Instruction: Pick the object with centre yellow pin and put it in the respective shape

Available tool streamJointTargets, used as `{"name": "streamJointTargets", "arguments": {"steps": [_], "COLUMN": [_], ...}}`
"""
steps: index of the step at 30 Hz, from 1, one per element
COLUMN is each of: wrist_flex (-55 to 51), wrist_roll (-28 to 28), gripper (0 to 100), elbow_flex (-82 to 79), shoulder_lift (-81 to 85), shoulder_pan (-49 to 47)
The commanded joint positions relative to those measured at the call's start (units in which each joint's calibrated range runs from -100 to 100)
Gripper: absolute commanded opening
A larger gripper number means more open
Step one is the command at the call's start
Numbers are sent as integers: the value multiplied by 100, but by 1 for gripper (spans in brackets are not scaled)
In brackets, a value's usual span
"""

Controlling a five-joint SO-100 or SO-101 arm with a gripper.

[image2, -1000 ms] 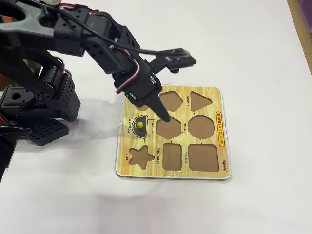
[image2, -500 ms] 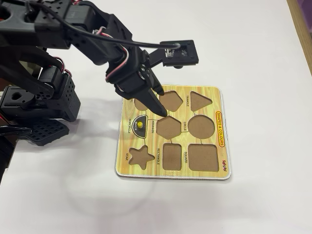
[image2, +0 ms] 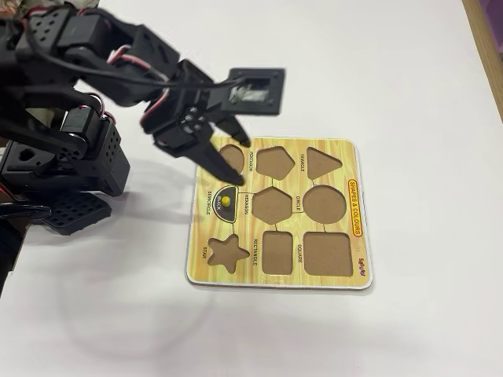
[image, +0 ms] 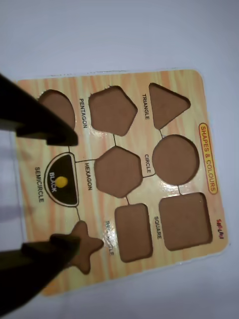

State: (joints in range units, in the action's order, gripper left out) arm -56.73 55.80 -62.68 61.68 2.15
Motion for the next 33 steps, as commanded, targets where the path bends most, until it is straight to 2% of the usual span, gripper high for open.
{"name": "streamJointTargets", "arguments": {"steps": [1, 16, 27, 33], "wrist_flex": [81, 20, -1579, -1786], "wrist_roll": [236, 388, 351, 325], "gripper": [21, 21, 21, 21], "elbow_flex": [-647, -3597, -3642, -3642], "shoulder_lift": [827, 3447, 3664, 3664], "shoulder_pan": [-30, -30, 29, 19]}}
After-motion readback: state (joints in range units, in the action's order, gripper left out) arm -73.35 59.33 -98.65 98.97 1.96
